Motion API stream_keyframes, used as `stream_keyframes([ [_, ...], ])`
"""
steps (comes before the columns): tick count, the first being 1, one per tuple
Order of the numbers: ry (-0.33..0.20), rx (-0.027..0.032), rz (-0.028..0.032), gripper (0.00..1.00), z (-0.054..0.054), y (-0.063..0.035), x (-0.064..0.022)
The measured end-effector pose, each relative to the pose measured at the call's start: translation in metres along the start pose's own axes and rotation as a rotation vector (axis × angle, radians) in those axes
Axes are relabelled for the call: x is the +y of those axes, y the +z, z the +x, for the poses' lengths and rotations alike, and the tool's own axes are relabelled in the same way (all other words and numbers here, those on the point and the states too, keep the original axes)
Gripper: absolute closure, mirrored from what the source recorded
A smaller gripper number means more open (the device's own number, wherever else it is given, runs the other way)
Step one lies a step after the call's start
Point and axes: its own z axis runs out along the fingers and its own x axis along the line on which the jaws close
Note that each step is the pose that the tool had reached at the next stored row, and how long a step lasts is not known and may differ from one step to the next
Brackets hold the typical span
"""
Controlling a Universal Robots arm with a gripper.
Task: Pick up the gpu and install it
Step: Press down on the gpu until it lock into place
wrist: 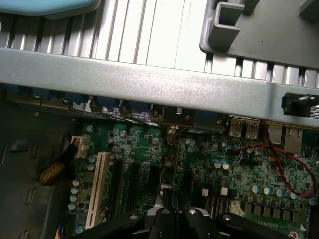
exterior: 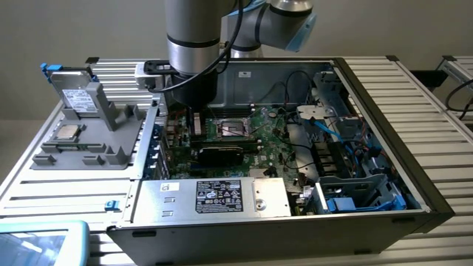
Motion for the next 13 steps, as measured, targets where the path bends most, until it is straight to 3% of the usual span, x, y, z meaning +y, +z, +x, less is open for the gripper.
stream_keyframes([
  [3, 0.0, -0.0007, 0.0003, 0.88, 0.0, -0.0011, -0.0001],
  [4, 0.0, -0.0028, 0.0011, 0.88, 0.0, -0.0039, 0.0001],
  [8, 0.0, -0.0019, -0.002, 0.88, 0.001, -0.019, 0.0015],
  [13, 0.0, -0.0018, -0.0025, 0.88, 0.003, -0.0211, -0.0173],
])
